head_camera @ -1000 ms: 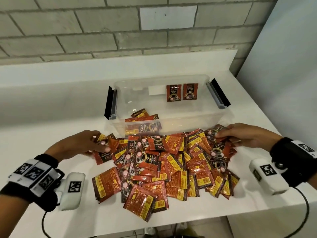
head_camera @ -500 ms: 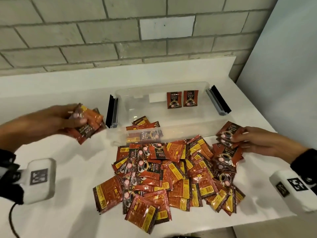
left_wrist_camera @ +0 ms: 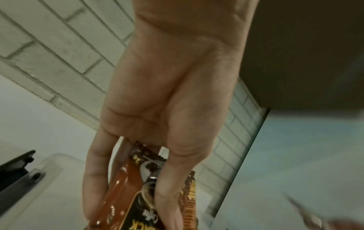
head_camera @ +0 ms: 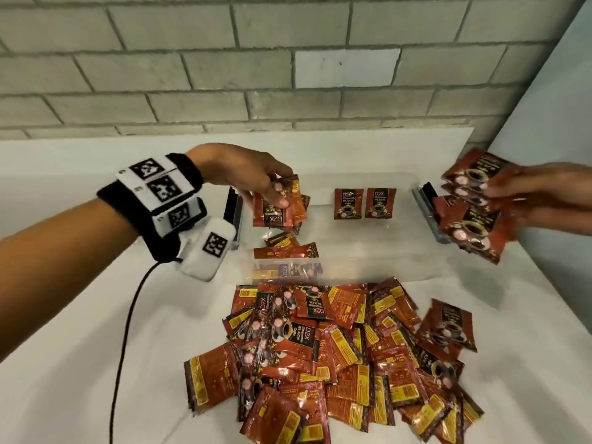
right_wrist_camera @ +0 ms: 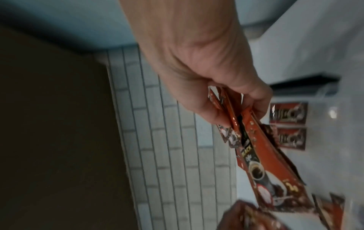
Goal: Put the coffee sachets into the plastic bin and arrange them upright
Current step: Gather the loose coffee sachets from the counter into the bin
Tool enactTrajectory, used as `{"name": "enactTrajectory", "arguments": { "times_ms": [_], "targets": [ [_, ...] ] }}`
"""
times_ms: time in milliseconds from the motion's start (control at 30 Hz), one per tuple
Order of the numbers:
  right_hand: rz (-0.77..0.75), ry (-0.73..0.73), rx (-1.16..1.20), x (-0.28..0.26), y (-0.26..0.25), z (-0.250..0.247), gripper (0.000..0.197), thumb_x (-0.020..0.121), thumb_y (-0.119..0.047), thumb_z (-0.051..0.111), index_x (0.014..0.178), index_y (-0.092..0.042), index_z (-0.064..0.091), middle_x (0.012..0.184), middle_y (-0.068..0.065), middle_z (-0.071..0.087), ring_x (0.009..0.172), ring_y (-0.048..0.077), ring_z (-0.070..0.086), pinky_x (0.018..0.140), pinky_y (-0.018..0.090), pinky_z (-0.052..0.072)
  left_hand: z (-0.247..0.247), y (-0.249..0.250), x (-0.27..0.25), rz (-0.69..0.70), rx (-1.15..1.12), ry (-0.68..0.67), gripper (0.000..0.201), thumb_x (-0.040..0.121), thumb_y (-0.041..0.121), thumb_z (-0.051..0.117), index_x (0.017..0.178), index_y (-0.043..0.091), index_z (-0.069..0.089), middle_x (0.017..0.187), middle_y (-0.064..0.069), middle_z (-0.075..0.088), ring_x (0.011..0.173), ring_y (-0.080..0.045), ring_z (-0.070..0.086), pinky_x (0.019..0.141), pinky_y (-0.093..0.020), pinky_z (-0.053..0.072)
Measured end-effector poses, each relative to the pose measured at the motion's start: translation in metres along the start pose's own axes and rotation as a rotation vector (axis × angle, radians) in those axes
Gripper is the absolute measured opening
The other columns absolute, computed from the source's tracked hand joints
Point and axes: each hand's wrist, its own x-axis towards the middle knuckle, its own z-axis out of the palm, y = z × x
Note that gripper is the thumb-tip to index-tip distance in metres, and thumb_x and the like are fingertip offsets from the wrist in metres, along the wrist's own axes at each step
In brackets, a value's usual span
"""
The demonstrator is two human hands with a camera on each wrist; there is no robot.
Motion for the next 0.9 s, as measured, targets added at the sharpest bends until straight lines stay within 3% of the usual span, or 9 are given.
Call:
{"name": "enactTrajectory", "arguments": {
  "times_ms": [133,200,267,367,567,667,733,833,900],
  "targets": [
    [-0.035,-0.139,-0.081,0.03,-0.032,0.079,0.019,0.086,0.001,0.055,0.104,-0.004,0.058,0.09,0.01,0.073,0.073,0.014,0.072,0.053,0.022,0.056,0.007,-0.002,0.04,-0.09,0.159,-0.16,0.016,0.086,0.017,0.068,0.095,0.027,0.06,0.101,0.004,0.065,0.087,-0.013,0.065,0.075,-0.027,0.053],
    [0.006,-0.211,-0.124,0.05,-0.037,0.114,0.017,0.09,0.004,0.052,0.104,-0.003,0.056,0.094,0.012,0.069,0.075,0.017,0.07,0.055,0.024,0.058,0.015,-0.004,0.052,-0.125,0.275,-0.231,0.021,0.085,0.017,0.069,0.102,0.022,0.059,0.097,0.006,0.062,0.078,-0.007,0.063,0.076,-0.026,0.052],
    [0.054,-0.26,-0.16,0.071,-0.036,0.139,0.012,0.091,0.009,0.049,0.095,-0.002,0.055,0.091,0.014,0.064,0.078,0.02,0.064,0.053,0.025,0.058,0.022,-0.006,0.06,-0.142,0.426,-0.275,0.041,0.084,0.019,0.071,0.122,0.02,0.055,0.103,0.005,0.059,0.09,-0.014,0.06,0.078,-0.028,0.049],
    [0.116,-0.262,-0.191,0.097,-0.026,0.164,0.017,0.09,0.013,0.047,0.083,-0.002,0.05,0.082,0.016,0.06,0.073,0.022,0.06,0.053,0.029,0.058,0.029,-0.008,0.066,-0.165,0.598,-0.332,0.052,0.086,0.017,0.068,0.134,0.02,0.049,0.13,-0.005,0.057,0.116,-0.024,0.054,0.099,-0.036,0.044],
    [0.237,-0.344,-0.282,0.127,-0.002,0.198,0.014,0.092,0.01,0.046,0.095,-0.003,0.05,0.089,0.012,0.056,0.078,0.019,0.055,0.068,0.027,0.053,0.015,-0.009,0.039,-0.134,0.665,-0.089,0.059,0.094,0.01,0.055,0.147,0.012,0.03,0.148,-0.005,0.039,0.133,-0.019,0.039,0.097,-0.021,0.031],
    [0.235,-0.41,-0.366,0.131,0.003,0.217,0.013,0.09,0.011,0.05,0.096,0.0,0.054,0.096,0.015,0.057,0.091,0.026,0.058,0.088,0.036,0.051,0.004,-0.012,0.018,-0.07,0.486,0.06,0.053,0.09,0.006,0.058,0.139,0.018,0.043,0.134,0.002,0.053,0.116,-0.013,0.05,0.097,-0.026,0.039],
    [0.225,-0.466,-0.46,0.129,0.006,0.23,0.01,0.089,0.01,0.053,0.091,0.001,0.055,0.094,0.014,0.059,0.092,0.025,0.058,0.092,0.037,0.05,0.004,-0.012,-0.001,-0.023,0.391,0.108,0.041,0.089,0.008,0.061,0.127,0.022,0.054,0.118,0.007,0.06,0.105,-0.011,0.056,0.091,-0.024,0.044],
    [0.179,-0.511,-0.647,0.121,0.006,0.245,0.004,0.089,0.0,0.059,0.091,-0.003,0.059,0.095,0.007,0.064,0.096,0.021,0.061,0.088,0.028,0.049,0.017,-0.014,-0.035,0.005,0.271,0.024,0.016,0.091,0.014,0.059,0.102,0.024,0.066,0.092,0.013,0.068,0.086,-0.009,0.066,0.077,-0.019,0.049],
    [0.084,-0.498,-0.823,0.117,0.007,0.248,0.028,0.089,-0.014,0.064,0.113,-0.001,0.056,0.119,0.009,0.06,0.121,0.026,0.051,0.1,0.031,0.041,0.034,-0.021,-0.058,-0.03,0.191,-0.118,0.01,0.092,0.025,0.059,0.095,0.021,0.069,0.083,0.008,0.069,0.076,-0.007,0.068,0.073,-0.022,0.054]
  ]
}}
